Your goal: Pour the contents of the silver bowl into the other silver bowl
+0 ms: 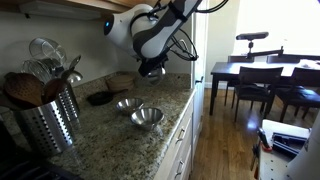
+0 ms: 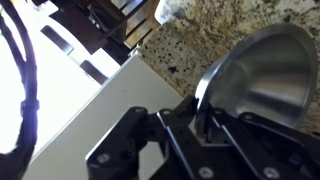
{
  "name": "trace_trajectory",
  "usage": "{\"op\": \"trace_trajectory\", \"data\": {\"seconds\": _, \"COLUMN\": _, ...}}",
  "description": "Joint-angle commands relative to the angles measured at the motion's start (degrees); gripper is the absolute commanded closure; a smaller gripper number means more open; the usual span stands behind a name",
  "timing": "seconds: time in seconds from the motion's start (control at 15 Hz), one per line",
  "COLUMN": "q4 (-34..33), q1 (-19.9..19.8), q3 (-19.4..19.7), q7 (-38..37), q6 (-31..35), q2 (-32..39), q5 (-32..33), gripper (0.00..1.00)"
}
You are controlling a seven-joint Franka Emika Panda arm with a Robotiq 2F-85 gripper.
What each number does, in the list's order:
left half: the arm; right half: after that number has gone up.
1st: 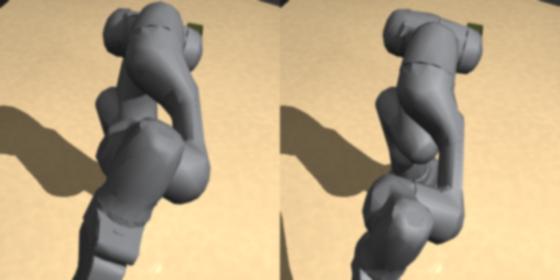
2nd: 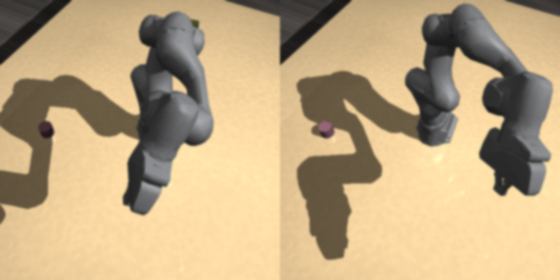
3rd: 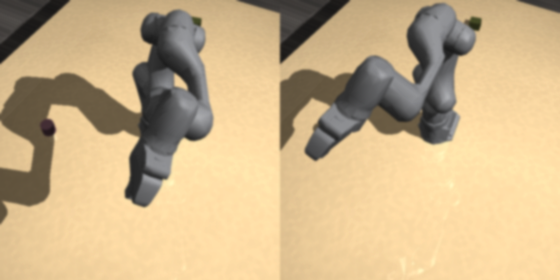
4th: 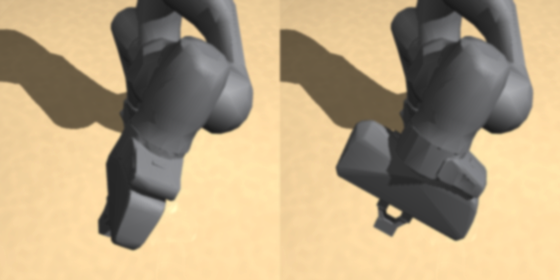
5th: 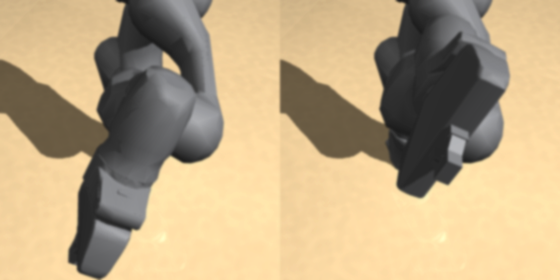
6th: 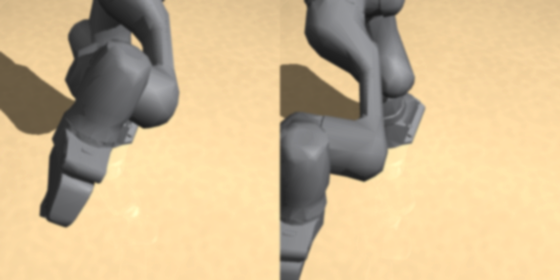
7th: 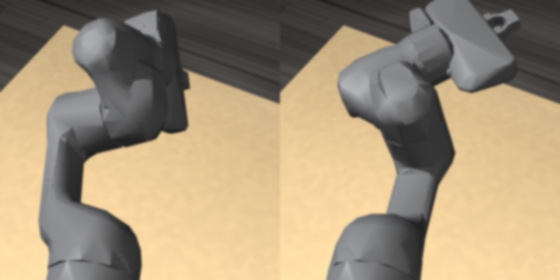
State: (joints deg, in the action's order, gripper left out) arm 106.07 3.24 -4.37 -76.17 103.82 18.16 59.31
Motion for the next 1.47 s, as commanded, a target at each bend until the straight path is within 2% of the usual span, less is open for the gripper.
{"op": "trace_trajectory", "data": {"seconds": 0.0, "q4": 4.8, "q1": -2.9, "q3": 1.9, "q7": 0.5, "q6": 6.4, "q2": -4.8, "q5": -8.6, "gripper": 0.93}}
{"op": "trace_trajectory", "data": {"seconds": 0.2, "q4": 6.9, "q1": -4.6, "q3": 3.7, "q7": 2.6, "q6": 12.6, "q2": -5.8, "q5": -16.7, "gripper": 0.93}}
{"op": "trace_trajectory", "data": {"seconds": 0.73, "q4": 12.5, "q1": -5.7, "q3": 7.5, "q7": 12.5, "q6": 26.0, "q2": -5.7, "q5": -36.0, "gripper": 0.93}}
{"op": "trace_trajectory", "data": {"seconds": 1.4, "q4": 17.3, "q1": -5.5, "q3": 8.9, "q7": 24.1, "q6": 32.5, "q2": -5.2, "q5": -51.4, "gripper": 0.93}}
